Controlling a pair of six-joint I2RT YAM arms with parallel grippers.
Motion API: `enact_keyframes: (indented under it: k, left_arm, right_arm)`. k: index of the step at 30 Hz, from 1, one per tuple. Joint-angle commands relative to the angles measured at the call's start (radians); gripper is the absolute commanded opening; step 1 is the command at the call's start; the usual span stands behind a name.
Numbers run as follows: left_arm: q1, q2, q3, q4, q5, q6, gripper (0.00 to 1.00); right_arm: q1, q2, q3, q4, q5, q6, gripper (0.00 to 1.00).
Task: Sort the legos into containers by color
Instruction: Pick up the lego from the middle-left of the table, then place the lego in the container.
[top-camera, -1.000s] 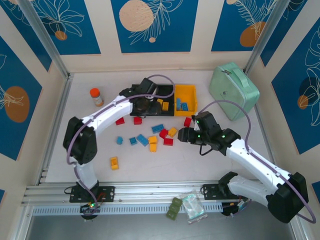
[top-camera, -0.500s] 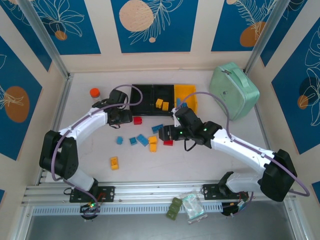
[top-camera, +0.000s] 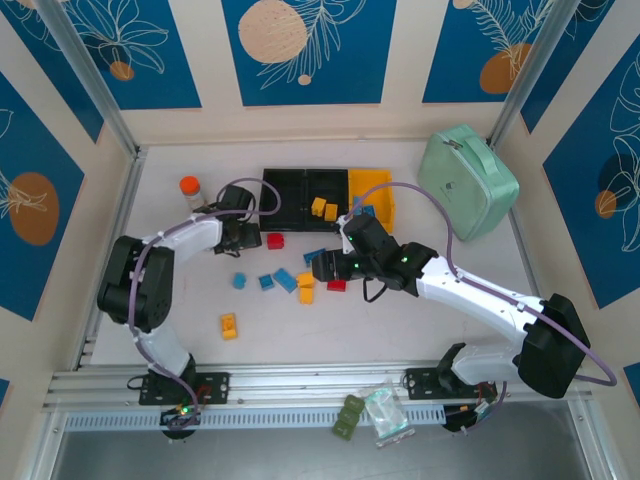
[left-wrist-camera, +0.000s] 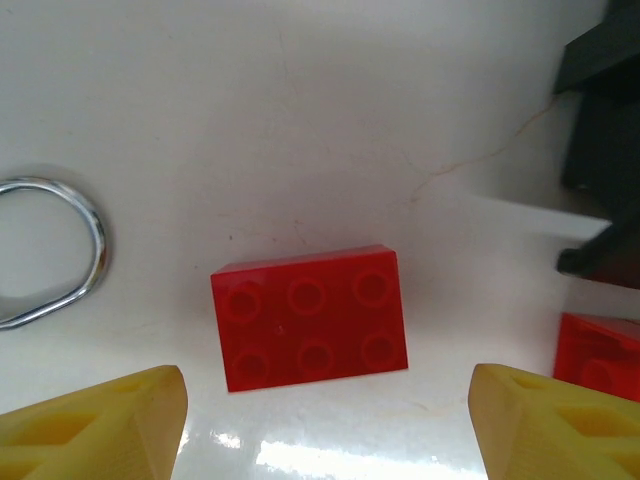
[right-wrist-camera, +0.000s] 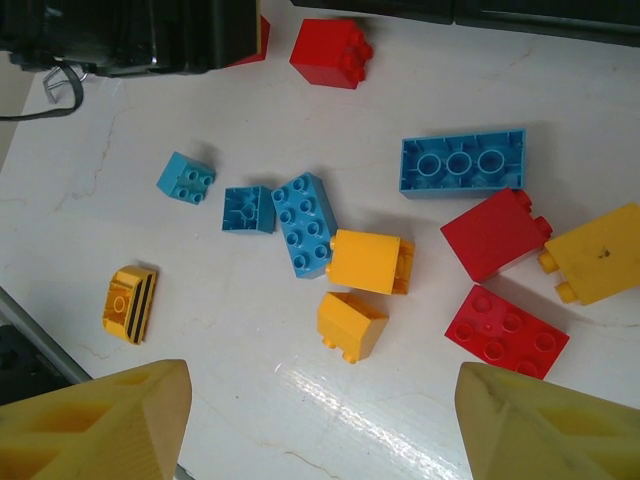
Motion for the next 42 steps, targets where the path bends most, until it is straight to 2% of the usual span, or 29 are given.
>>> enact_keyframes:
  k: [1, 5, 10, 13, 20, 29, 34, 42]
  left_arm:
    - [0.015, 0.035, 0.031, 0.049, -0.032, -0.007, 0.74]
    - [0.022, 0.079, 0.043, 0.062, -0.036, -0.006, 0.68]
    - [0.022, 0.092, 0.031, 0.060, -0.043, -0.007, 0.46]
    - [0.022, 0.075, 0.015, 0.050, -0.048, 0.001, 0.39]
    - [0.019, -0.036, -0.020, -0.005, -0.026, 0.018, 0.39]
    - [-0.006, -0.156, 0.015, -0.064, 0.097, 0.021, 0.39]
    - [-0.046, -0.127, 0.099, -0.071, 0.136, 0.011, 0.39]
    - [-0.104, 0.020, 0.310, -0.102, 0.146, 0.013, 0.39]
  right_arm:
    - [0.002, -0.021, -0.012, -0.008, 0.014, 0.011, 0.70]
    - [-0.001, -0.022, -0.014, -0.017, 0.022, 0.017, 0.70]
    - [-0.007, -0.028, -0.024, -0.014, 0.022, 0.025, 0.70]
    - [-0.007, -0.030, -0.029, -0.008, 0.019, 0.028, 0.70]
    - [-0.007, -0.041, -0.033, -0.005, 0.022, 0.031, 0.69]
    - [-0.012, -0.076, -0.049, -0.016, 0.042, 0.039, 0.69]
    - [-0.012, -0.088, -0.065, -0.013, 0.042, 0.050, 0.70]
    - [-0.013, -0.127, -0.092, -0.025, 0.061, 0.066, 0.69]
